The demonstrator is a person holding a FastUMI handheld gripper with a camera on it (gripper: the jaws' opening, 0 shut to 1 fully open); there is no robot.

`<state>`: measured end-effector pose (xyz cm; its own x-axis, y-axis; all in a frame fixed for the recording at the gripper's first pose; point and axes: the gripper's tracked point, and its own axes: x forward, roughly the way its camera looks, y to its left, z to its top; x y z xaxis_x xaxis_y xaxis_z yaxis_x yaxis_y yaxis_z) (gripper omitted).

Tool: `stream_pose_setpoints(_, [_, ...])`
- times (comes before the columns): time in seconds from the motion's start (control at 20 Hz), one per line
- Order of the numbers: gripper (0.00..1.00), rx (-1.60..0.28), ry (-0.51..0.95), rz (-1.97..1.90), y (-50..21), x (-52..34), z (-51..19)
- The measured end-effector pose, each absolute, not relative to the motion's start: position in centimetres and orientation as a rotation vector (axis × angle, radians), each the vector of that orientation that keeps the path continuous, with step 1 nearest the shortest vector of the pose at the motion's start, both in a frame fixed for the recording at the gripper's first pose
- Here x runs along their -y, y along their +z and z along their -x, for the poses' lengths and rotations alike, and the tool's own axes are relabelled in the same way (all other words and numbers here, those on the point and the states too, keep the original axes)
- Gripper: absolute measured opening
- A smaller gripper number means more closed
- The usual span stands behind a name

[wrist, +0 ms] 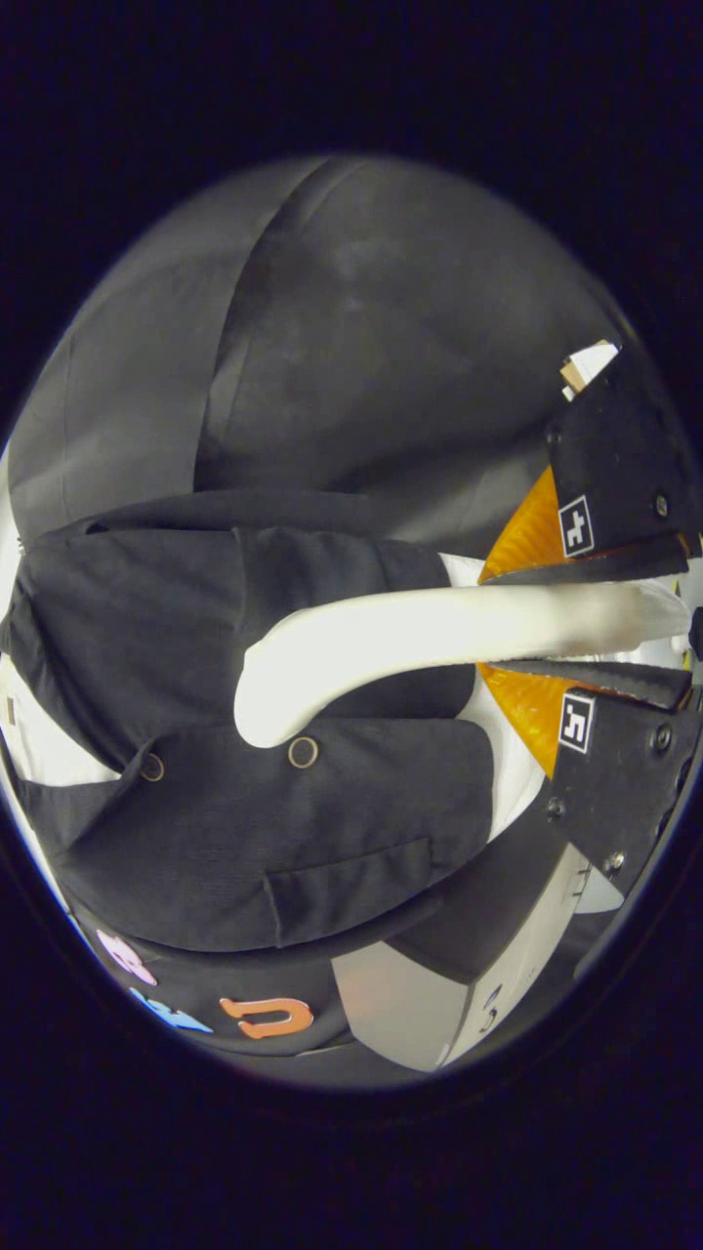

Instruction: Iron the clothes twice with a garment steamer, once on the left side and once on the right side.

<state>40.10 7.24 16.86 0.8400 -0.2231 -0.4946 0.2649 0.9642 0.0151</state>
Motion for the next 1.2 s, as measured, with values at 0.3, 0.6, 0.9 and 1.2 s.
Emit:
stream_pose_setpoints(0.3, [0.37,-0.55,-0.253,-0.087,16.8,-7.2,-40.0])
stream_pose_setpoints(0.6, [0.37,-0.59,-0.244,-0.097,16.5,-7.3,-39.9])
stream_pose_setpoints(0.9, [0.37,-0.613,-0.236,-0.103,16.1,-7.4,-39.8])
stream_pose_setpoints(1.2, [0.37,-0.651,-0.221,-0.111,16.1,-7.5,-39.7])
